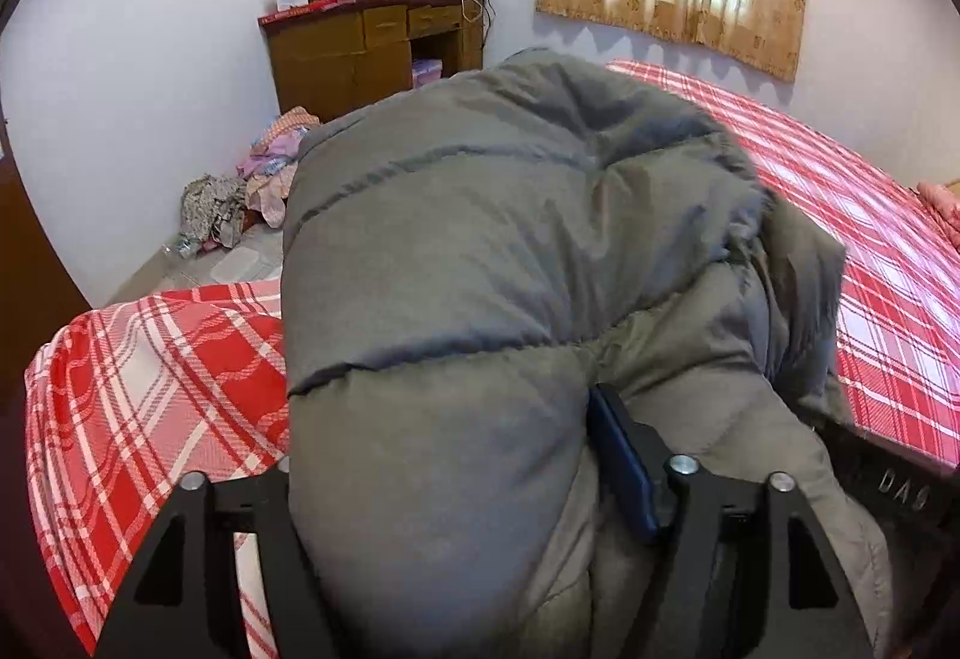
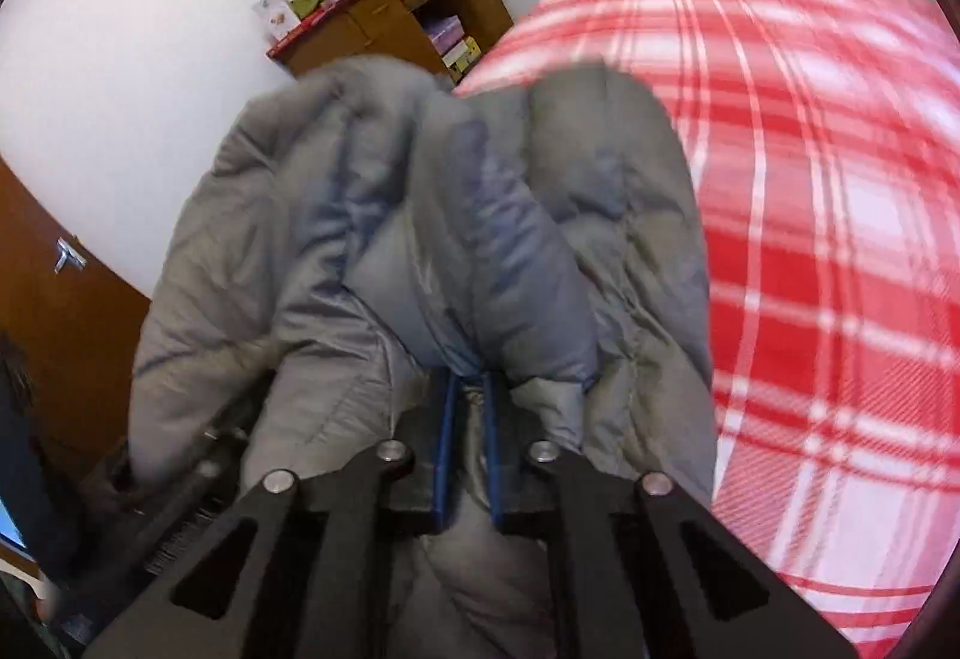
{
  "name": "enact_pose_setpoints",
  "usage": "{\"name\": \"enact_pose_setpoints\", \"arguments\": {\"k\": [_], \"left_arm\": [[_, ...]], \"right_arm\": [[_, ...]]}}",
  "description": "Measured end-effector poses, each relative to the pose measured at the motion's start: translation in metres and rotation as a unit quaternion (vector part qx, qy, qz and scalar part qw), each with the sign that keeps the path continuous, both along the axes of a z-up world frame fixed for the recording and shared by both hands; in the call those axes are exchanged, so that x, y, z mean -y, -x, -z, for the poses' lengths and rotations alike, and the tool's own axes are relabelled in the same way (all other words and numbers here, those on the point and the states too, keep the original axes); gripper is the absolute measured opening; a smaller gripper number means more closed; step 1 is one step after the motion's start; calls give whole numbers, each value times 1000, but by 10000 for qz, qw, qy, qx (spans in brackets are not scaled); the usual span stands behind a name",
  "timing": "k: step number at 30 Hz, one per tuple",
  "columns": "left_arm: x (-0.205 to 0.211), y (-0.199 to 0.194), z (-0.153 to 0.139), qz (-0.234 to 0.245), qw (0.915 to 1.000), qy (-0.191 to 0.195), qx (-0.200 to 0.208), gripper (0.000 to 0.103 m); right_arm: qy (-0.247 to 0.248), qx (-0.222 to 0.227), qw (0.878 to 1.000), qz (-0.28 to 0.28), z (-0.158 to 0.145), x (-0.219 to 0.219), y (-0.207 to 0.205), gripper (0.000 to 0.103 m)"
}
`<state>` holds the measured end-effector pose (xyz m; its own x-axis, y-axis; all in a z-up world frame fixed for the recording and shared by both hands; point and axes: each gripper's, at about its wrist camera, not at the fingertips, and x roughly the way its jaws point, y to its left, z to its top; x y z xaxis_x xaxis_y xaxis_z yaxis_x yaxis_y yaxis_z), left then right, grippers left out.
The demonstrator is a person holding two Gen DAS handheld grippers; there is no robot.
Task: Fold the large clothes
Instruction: 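Lower the jacket bundle onto the bed and open both tools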
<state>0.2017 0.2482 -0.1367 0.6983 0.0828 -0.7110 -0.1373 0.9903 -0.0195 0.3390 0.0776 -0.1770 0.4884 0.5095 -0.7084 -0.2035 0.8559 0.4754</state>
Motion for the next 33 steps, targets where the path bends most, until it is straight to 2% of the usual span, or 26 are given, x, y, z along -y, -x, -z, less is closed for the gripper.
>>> {"name": "enact_pose_setpoints", "arguments": {"k": [3,8,11,15,18,21,24,26,27,29,30,31,32,33], "left_arm": [[0,-10,6,-6,9999,67,-109,84],[10,-13,9,-18,9997,-210,-141,85],[9,-13,12,-78,9997,-220,-125,87],[16,-15,14,-165,9986,-477,-126,87],[15,-15,14,-184,9984,-510,-129,87],[16,-12,13,-207,9981,-561,-117,88],[17,-7,8,-184,9981,-520,-269,88],[17,-2,3,-174,9978,-526,-359,88],[19,4,-2,-201,9974,-569,-383,88],[21,18,-12,-343,9966,-635,-398,88],[22,26,-16,-416,9961,-666,-404,88],[23,32,-18,-470,9957,-692,-397,88],[25,44,-25,-559,9951,-739,-353,88],[27,52,-28,-596,9948,-762,-333,88]], "right_arm": [[-115,188,9998,-9,13,5,5,3],[202,551,9982,117,16,-3,20,2],[352,673,9970,164,16,-7,24,1],[215,828,9962,164,22,-7,34,1],[265,824,9961,151,19,-6,34,1],[525,803,9954,26,13,-10,33,1],[1018,741,9918,-209,1,-17,37,2],[1256,692,9892,-303,-11,-16,45,8],[1245,690,9896,-226,-20,-11,53,10],[1142,720,9908,-43,-28,-1,68,25],[1108,759,9909,0,-33,3,77,27],[1100,843,9903,32,-38,7,89,34],[1125,933,9892,85,-43,11,101,48],[1166,978,9883,147,-46,14,110,56]]}}
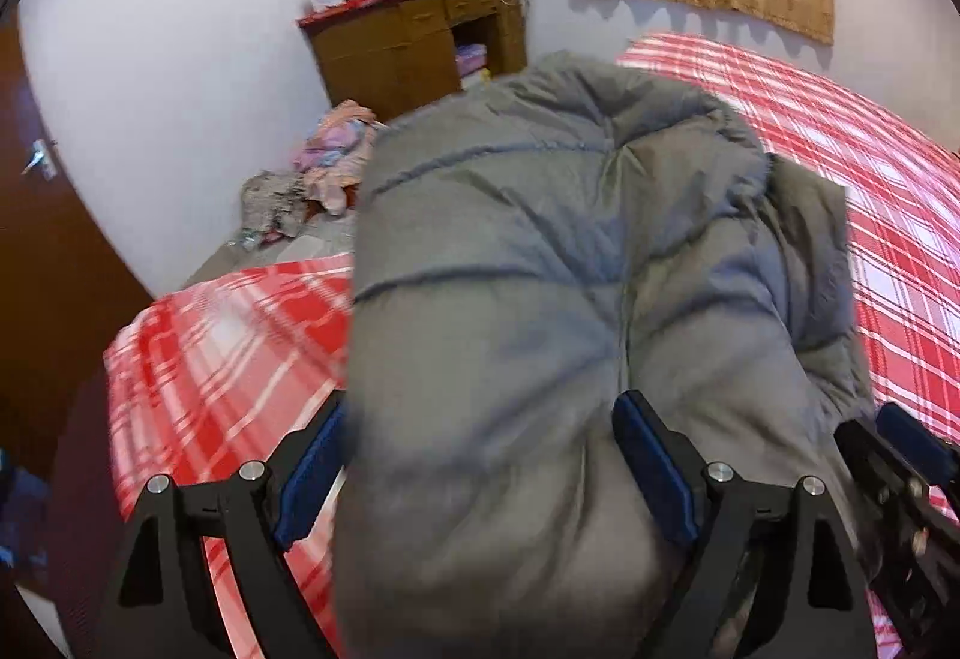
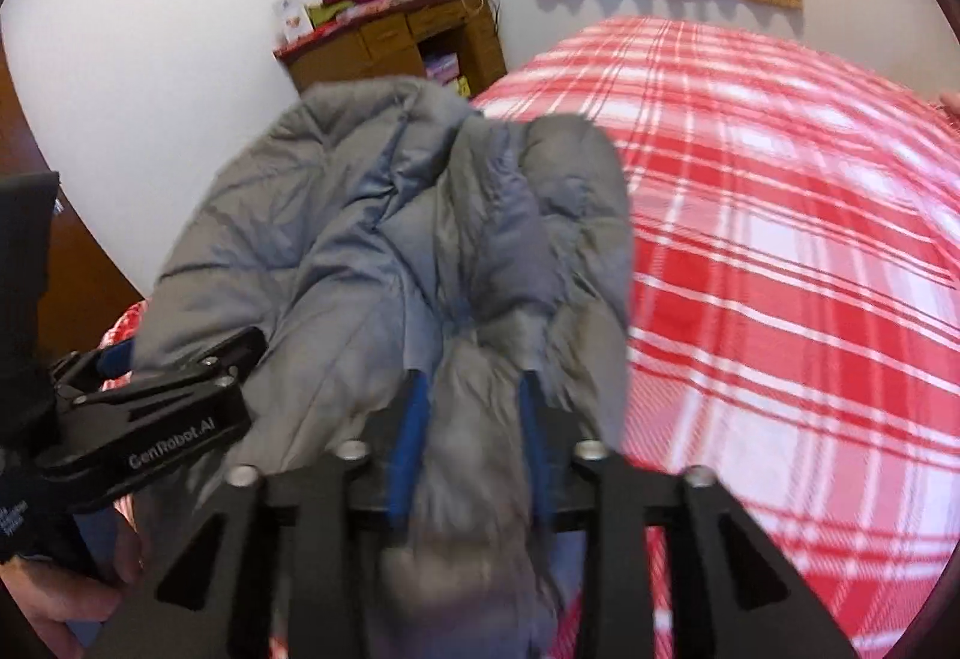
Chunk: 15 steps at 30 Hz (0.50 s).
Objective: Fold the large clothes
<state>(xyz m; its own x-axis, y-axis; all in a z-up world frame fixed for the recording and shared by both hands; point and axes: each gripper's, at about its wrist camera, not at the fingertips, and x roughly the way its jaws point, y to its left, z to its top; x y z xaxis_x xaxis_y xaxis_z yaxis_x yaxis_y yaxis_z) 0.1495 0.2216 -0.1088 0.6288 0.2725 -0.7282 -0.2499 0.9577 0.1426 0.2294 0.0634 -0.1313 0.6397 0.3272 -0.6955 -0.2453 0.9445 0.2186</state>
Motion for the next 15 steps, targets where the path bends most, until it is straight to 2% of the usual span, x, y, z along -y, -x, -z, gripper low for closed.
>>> {"name": "enact_pose_setpoints", "arguments": {"k": [1,2,7,11,15], "left_arm": [[2,8,-4,-15,10000,-12,35,88],[4,18,-7,15,9999,3,102,88],[16,63,-17,62,9993,74,350,88],[36,93,-26,280,9984,39,484,88],[48,113,-39,245,9973,-98,679,88]], "right_arm": [[9,45,10000,58,-2,4,9,67],[-10,74,9999,89,-4,7,15,69],[-32,173,9997,189,-14,28,53,69],[143,535,9979,327,-29,41,78,72],[123,909,9948,451,-51,56,94,75]]}}
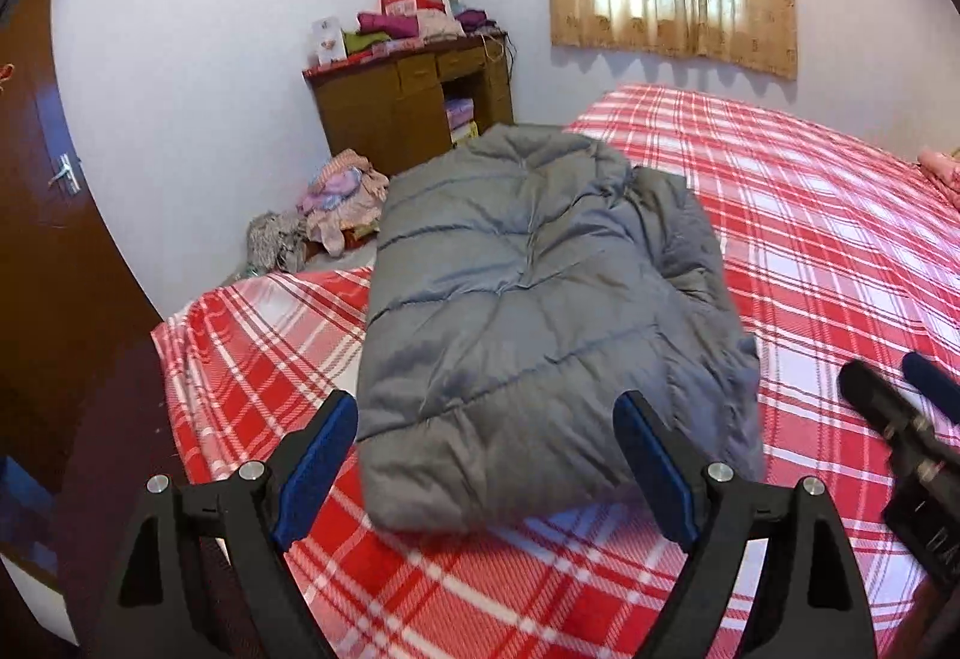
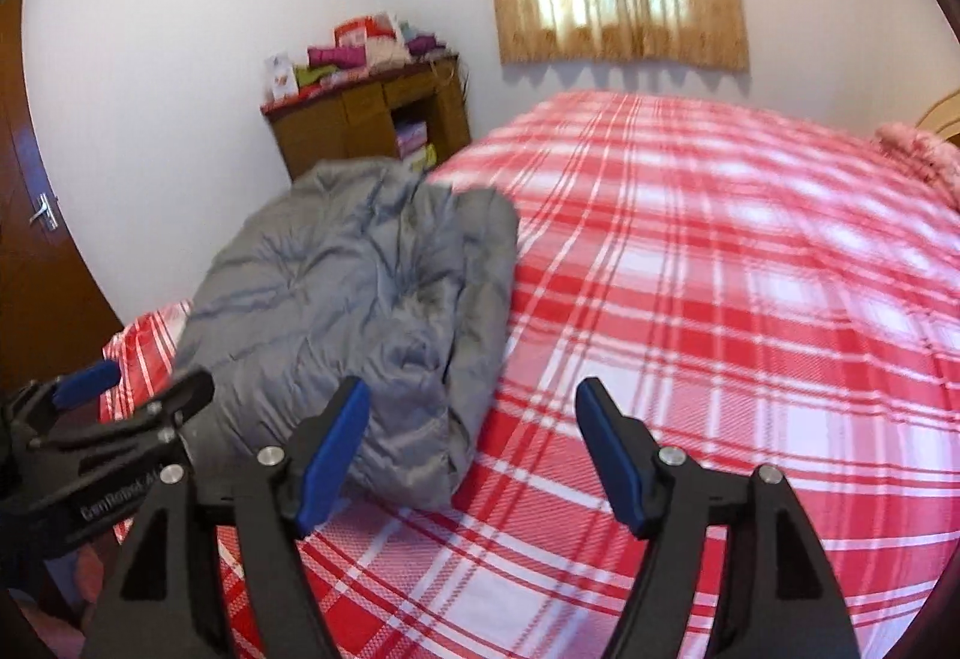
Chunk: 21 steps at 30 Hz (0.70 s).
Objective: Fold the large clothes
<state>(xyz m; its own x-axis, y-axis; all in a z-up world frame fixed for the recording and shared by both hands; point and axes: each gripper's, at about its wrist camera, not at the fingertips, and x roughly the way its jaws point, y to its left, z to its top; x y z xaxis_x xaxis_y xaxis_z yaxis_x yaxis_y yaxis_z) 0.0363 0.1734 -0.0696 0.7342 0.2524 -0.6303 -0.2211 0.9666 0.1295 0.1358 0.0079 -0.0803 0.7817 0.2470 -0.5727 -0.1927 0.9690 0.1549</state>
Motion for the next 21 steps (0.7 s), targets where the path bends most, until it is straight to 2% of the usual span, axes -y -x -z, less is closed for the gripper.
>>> {"name": "enact_pose_setpoints", "arguments": {"k": [2,5,8,11,16,21], "left_arm": [[6,7,-7,-11,9998,-174,65,88],[14,19,-17,-21,9990,-399,203,88],[18,30,-29,-9,9981,-486,390,88],[19,40,-46,-41,9967,-525,614,88],[21,57,-72,-126,9934,-464,1038,88],[29,68,-90,-78,9882,-711,1357,88]], "right_arm": [[-60,228,9997,47,-12,5,8,82],[-80,668,9976,147,-34,11,22,84],[-47,979,9949,223,-48,13,31,89],[-105,1275,9912,330,-61,18,40,89],[-137,1576,9864,435,-73,21,47,94],[-176,1667,9846,504,-72,23,49,94]]}}
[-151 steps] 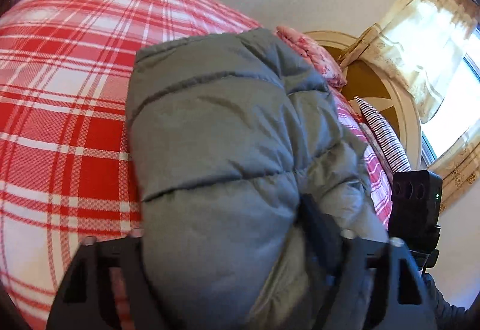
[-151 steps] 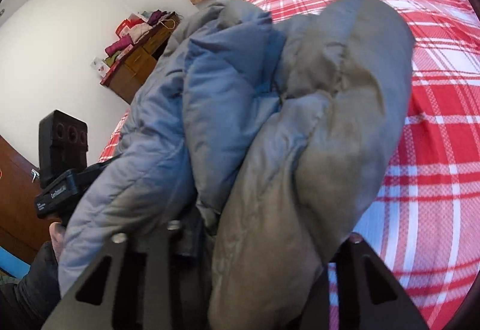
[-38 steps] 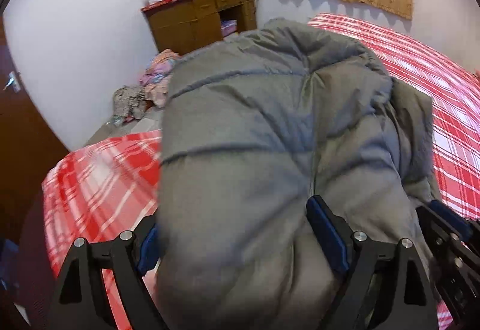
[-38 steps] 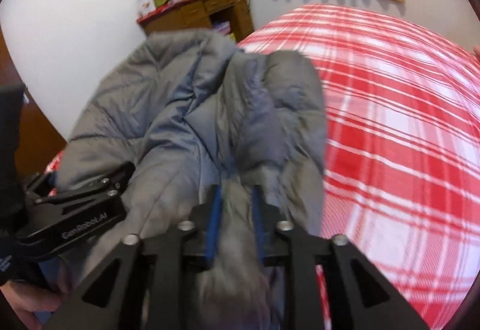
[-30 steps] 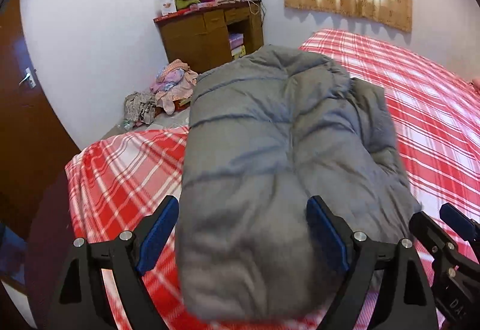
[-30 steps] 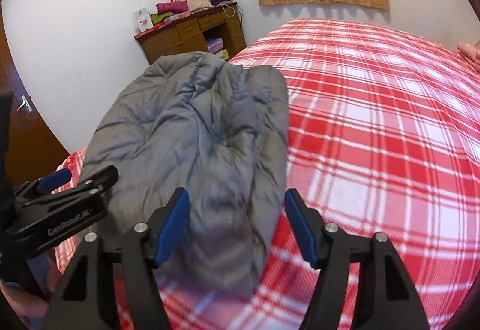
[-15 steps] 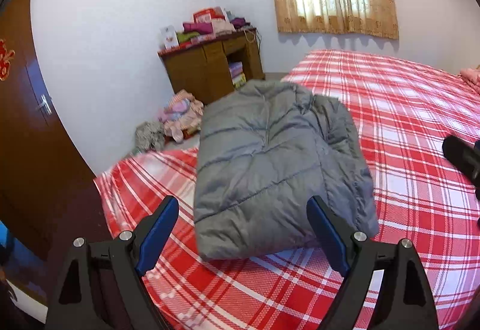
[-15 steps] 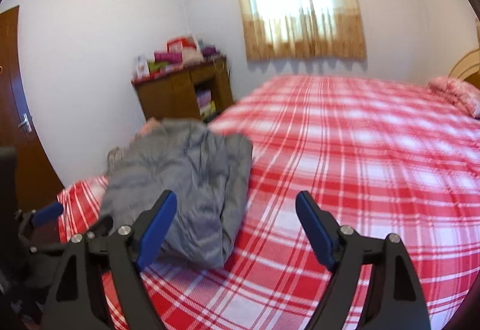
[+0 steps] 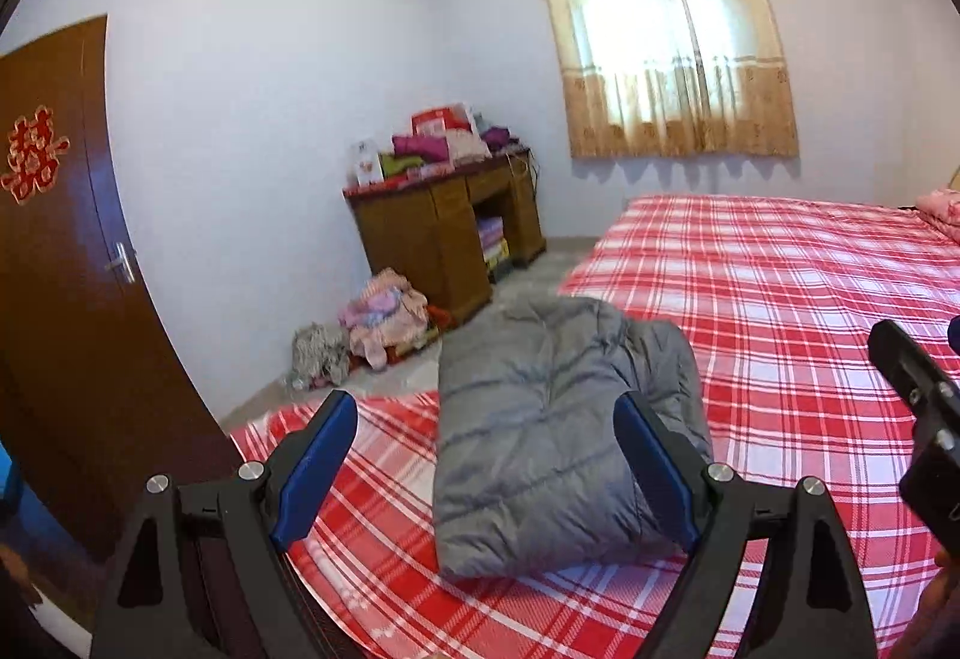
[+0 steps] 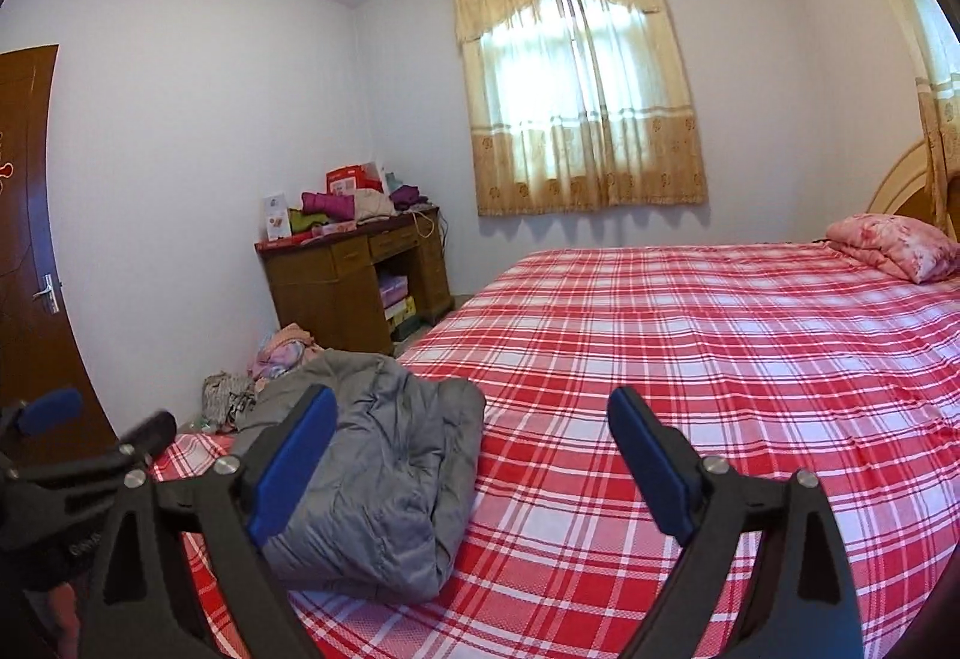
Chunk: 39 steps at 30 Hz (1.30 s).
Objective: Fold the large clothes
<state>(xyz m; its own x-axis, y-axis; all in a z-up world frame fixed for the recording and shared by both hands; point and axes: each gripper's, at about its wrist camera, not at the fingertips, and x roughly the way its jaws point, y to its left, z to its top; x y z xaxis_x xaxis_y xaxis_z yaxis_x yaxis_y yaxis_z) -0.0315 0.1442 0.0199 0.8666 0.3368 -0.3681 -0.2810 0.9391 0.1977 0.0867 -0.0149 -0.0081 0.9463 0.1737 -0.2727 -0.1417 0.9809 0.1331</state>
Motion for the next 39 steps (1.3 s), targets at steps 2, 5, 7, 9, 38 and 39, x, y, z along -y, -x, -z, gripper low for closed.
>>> {"name": "enact_pose_setpoints", "arguments": {"k": [2,5,7,9,38,39], "left_arm": [[3,3,-1,-32,10000,-24,52,88],[5,5,0,-63,9999,-39,83,89],[5,2,1,-66,10000,-20,8,89],[5,2,2,-67,10000,25,-15,89],[2,-6,3,-70,10000,-24,-61,89],[2,-6,2,-56,10000,-14,-46,89]], "right_arm": [[-26,3,10000,2,1,1,0,94],[-43,12,10000,13,2,2,0,94],[-38,8,10000,22,3,3,0,94],[-43,0,10000,22,3,4,-1,94],[-100,-61,9998,160,4,14,2,94],[-108,-65,9998,158,4,15,2,94]]}}
